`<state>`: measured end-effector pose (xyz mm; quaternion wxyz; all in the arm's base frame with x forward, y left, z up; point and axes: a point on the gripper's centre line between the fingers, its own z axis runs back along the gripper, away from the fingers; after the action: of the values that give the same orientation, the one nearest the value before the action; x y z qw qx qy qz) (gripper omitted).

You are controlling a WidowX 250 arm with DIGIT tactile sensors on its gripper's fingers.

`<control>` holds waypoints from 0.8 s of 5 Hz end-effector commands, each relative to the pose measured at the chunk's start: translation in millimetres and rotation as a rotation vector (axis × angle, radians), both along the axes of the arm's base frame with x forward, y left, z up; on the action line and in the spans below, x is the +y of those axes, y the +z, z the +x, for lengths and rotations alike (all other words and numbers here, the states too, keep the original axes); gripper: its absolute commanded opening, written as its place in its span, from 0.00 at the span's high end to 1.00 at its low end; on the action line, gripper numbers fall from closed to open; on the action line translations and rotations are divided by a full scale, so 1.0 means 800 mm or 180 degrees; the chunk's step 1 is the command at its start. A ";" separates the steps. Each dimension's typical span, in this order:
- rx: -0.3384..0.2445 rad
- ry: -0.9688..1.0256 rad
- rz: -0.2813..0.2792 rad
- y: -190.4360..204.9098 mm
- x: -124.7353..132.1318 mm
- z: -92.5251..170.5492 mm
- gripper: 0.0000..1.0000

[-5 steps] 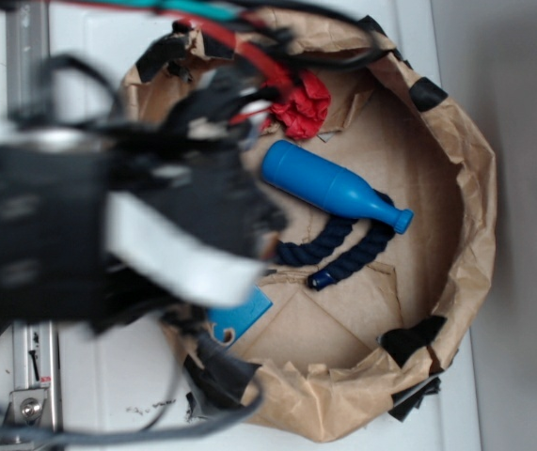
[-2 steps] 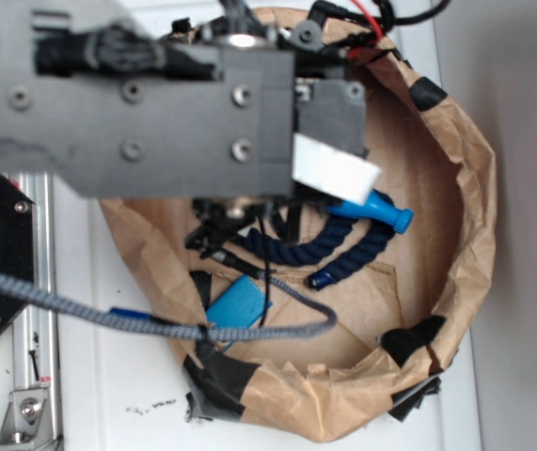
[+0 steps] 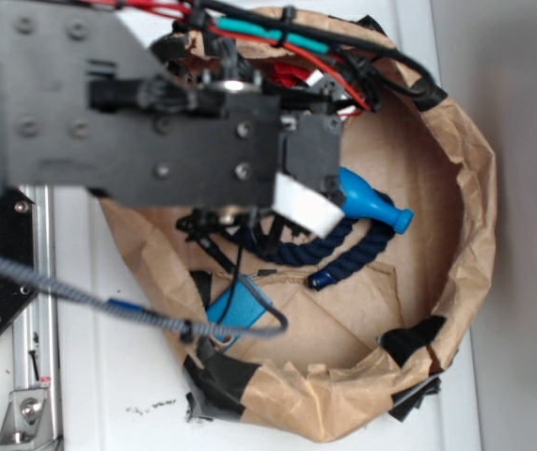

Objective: Grab the red paper.

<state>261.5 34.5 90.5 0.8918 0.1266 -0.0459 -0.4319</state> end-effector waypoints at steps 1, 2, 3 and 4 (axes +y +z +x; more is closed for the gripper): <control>0.0058 -0.0191 -0.0161 -0.025 0.040 0.000 0.00; 0.0187 -0.0340 -0.0081 -0.052 0.066 0.004 0.00; 0.0187 -0.0480 -0.0066 -0.072 0.081 0.010 0.00; 0.0166 -0.0370 0.0165 -0.078 0.085 0.016 0.25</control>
<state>275.2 101.5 29.4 0.8627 0.1313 -0.0181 -0.4881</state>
